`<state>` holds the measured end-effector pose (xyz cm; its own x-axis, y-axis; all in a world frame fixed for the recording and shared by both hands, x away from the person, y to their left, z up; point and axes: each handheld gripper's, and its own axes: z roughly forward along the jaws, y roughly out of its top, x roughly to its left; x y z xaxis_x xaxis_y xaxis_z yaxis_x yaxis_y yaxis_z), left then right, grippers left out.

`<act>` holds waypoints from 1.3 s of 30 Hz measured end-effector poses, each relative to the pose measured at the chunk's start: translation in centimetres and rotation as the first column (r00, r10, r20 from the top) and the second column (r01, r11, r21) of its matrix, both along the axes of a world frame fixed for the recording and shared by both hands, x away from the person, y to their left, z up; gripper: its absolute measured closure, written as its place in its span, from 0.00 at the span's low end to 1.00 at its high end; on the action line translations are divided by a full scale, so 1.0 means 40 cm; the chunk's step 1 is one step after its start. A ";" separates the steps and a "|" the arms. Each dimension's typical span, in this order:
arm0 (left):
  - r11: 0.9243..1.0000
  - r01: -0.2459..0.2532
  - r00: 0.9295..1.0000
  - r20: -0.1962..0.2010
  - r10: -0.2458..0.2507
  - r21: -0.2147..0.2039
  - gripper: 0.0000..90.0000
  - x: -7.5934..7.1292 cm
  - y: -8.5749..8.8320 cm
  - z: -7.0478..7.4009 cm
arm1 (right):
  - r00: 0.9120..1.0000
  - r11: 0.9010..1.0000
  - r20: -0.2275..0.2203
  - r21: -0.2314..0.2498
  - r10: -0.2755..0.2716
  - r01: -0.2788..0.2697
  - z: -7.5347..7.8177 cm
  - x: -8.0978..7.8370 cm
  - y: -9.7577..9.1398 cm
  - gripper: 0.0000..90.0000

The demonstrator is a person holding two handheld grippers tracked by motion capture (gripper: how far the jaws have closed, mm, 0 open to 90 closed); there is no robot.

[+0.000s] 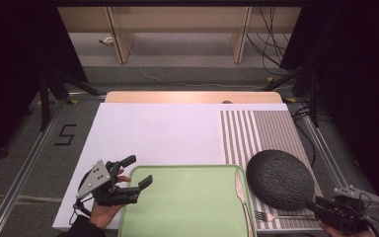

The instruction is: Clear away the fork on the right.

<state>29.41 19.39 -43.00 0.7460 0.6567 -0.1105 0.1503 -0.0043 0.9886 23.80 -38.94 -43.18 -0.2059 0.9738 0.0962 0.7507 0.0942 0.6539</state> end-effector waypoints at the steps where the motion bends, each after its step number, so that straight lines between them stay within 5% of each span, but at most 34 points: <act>1: 1.000 0.000 1.000 0.001 0.000 0.000 0.17 0.000 0.000 0.000 | 1.000 1.000 -0.002 -0.003 -0.005 0.005 -0.002 0.000 -0.002 0.68; 15: 1.000 0.002 1.000 -0.004 -0.002 0.003 0.17 0.001 -0.001 -0.001 | 0.993 0.993 -0.118 -0.121 -0.026 0.011 -0.038 0.009 -0.014 0.98; 28: 1.000 0.002 1.000 -0.005 -0.002 0.004 0.17 0.002 -0.002 -0.001 | 0.980 0.987 -0.197 -0.157 -0.009 -0.022 -0.073 0.025 -0.018 1.00; 39: 1.000 0.001 1.000 -0.004 -0.001 0.005 0.17 0.002 -0.002 -0.001 | 0.968 0.981 -0.251 -0.181 0.020 -0.067 -0.066 0.022 -0.006 1.00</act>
<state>29.49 19.33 -43.02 0.7463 0.6564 -0.1100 0.1540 -0.0096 0.9880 24.69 -39.18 -45.84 -0.2417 0.9698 -0.0327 0.8788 0.2330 0.4164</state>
